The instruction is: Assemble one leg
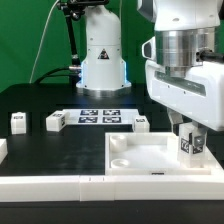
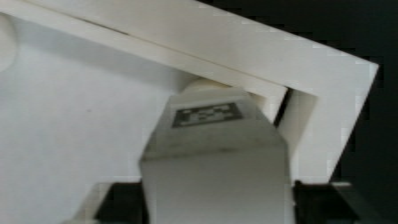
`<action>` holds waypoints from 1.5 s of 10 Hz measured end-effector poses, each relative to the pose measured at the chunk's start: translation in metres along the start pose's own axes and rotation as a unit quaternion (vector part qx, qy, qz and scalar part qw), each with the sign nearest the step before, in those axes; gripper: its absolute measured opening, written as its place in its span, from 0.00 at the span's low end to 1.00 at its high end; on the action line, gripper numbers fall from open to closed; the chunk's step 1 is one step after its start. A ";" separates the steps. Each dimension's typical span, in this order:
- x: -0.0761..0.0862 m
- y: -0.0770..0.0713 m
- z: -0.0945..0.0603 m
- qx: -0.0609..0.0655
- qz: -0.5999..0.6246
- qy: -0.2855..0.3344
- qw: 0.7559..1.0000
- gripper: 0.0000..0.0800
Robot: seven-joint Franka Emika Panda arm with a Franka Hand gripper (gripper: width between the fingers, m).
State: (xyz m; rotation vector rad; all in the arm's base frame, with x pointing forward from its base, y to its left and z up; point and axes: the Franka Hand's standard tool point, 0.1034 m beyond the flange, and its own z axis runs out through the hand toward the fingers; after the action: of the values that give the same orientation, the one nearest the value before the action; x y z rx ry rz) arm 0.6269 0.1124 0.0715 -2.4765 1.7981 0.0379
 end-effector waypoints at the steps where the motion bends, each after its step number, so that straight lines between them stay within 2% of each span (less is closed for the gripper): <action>1: 0.000 0.000 0.000 0.000 -0.022 0.000 1.000 0.59; 2: 0.001 0.001 0.001 -0.001 -0.059 0.000 0.998 0.76; 3: 0.001 0.001 0.002 -0.001 -0.115 0.000 0.993 0.80; 7: -0.008 -0.001 0.002 -0.004 -0.294 0.003 0.956 0.81; 9: -0.008 -0.001 0.002 -0.003 -0.380 0.003 0.925 0.81; 12: -0.009 -0.002 0.002 -0.004 -0.514 0.008 0.858 0.81; 13: -0.008 -0.002 0.002 -0.005 -0.544 0.009 0.839 0.81; 14: -0.009 -0.002 0.002 -0.005 -0.557 0.009 0.831 0.81; 15: -0.008 -0.002 0.002 -0.007 -0.600 0.009 0.800 0.81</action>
Offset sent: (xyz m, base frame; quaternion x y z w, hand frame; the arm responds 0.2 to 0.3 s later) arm -0.0011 -0.0014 -0.0018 0.0161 0.0105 -0.2690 0.9629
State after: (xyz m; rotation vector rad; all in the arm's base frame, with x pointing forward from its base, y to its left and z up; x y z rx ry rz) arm 0.6265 0.1207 0.0702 -3.0826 -0.0481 -0.0555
